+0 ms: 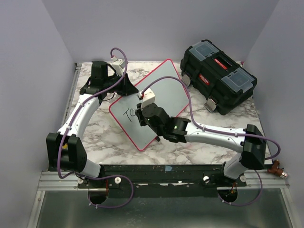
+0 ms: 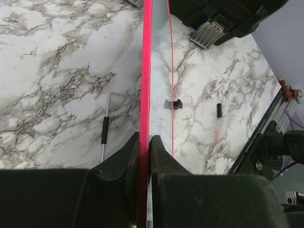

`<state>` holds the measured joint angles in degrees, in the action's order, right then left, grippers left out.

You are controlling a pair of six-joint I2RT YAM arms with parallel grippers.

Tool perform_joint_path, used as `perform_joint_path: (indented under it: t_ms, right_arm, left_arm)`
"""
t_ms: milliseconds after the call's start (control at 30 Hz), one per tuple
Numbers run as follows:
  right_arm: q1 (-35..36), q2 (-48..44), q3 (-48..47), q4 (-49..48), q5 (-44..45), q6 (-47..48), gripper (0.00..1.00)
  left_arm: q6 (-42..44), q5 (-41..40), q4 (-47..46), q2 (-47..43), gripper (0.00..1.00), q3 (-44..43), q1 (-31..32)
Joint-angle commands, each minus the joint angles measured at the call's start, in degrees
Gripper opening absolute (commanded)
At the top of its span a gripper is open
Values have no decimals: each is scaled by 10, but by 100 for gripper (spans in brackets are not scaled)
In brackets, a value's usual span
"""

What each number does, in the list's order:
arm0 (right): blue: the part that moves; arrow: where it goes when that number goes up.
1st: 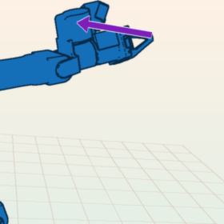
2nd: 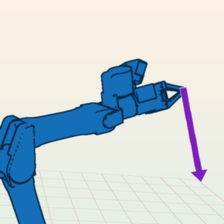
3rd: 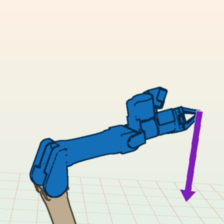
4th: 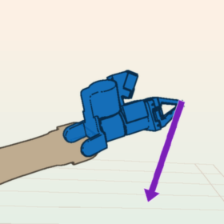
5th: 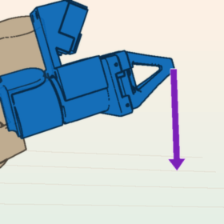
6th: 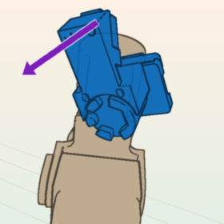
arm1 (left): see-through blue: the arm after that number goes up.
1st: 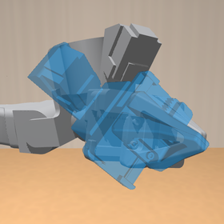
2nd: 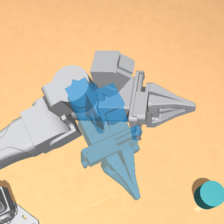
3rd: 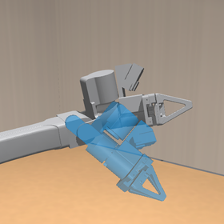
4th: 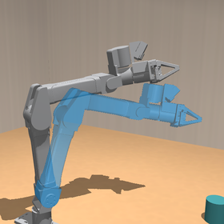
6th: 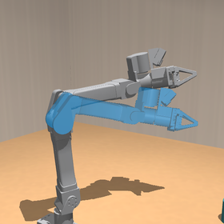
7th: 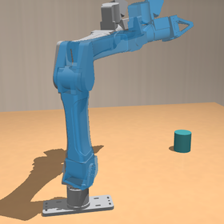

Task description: Write a sentence on the whiteboard

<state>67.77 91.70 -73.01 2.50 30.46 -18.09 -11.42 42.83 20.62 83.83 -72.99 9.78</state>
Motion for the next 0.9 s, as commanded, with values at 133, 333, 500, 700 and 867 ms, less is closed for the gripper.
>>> perform_joint_path:
  t_ms: [133,333,500,700,867]
  right_arm:
    - [-3,-65,44,-60,-17,7,1]
    - [-4,-143,113,-110,13,24,1]
    - [-33,-155,142,-116,13,18,1]
    - [-56,-145,147,-116,-16,17,1]
    - [-66,-131,141,-116,-50,19,1]
  left_arm:
    - [47,-24,-8,-11,0,5,12]
    - [48,-25,-5,-13,0,4,12]
    - [50,-26,-4,-14,0,7,13]
    - [54,-25,0,-15,0,7,16]
    - [52,-20,2,-14,0,3,20]
